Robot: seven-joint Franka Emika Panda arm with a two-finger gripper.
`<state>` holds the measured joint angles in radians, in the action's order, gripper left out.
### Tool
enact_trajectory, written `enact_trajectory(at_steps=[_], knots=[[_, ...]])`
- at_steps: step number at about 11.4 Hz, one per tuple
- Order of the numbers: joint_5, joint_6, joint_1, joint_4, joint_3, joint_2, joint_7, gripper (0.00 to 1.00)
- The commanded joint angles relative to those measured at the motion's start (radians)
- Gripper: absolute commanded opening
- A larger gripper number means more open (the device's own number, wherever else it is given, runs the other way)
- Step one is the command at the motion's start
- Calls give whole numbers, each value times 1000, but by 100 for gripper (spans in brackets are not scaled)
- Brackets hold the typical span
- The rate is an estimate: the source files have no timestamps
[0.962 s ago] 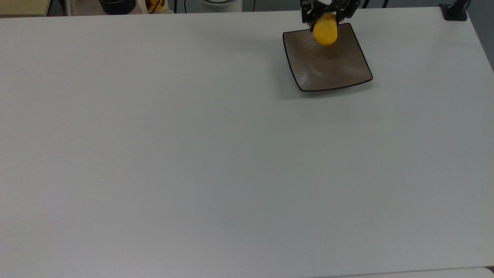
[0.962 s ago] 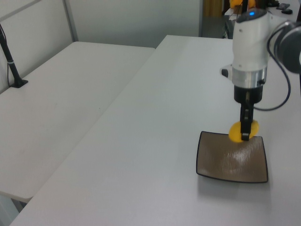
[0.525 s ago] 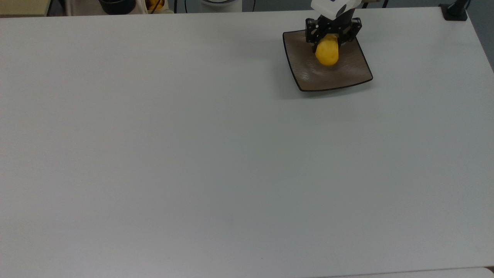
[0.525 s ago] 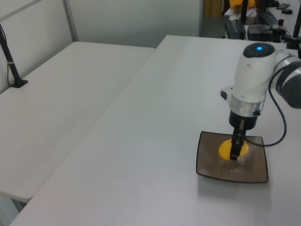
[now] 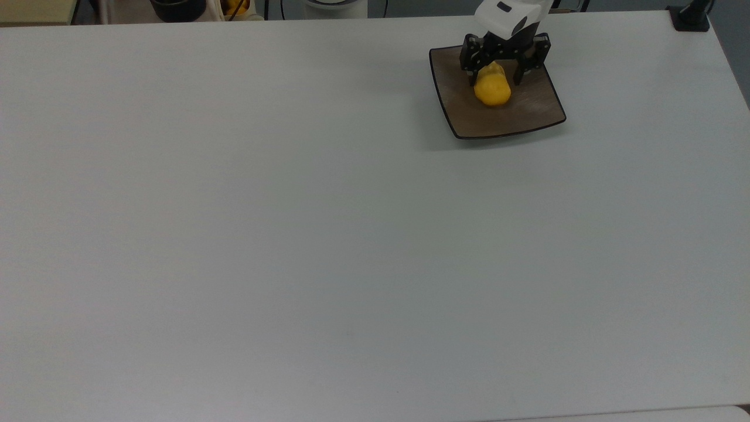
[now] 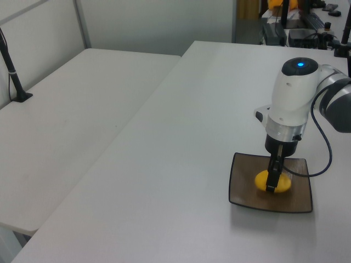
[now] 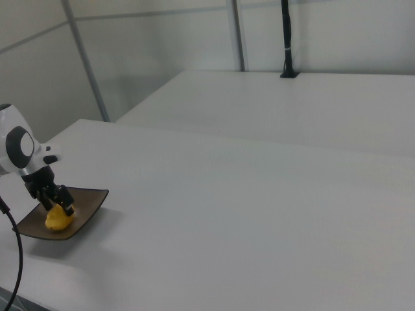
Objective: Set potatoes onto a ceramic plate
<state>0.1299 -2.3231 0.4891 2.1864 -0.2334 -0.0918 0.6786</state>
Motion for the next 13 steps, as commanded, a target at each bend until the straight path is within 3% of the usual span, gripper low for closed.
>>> enact_trajectory(at_steps=[1,3,8,10,13], knots=[[20,-2,5,-3,3,9,27,100],[20,98,-12,-81,3,18,25,100],[14,462,-147,-356,19,84,16,100],[0,551,-162,-433,89,115,6,100],[-68,616,-178,-536,238,133,-91,100]])
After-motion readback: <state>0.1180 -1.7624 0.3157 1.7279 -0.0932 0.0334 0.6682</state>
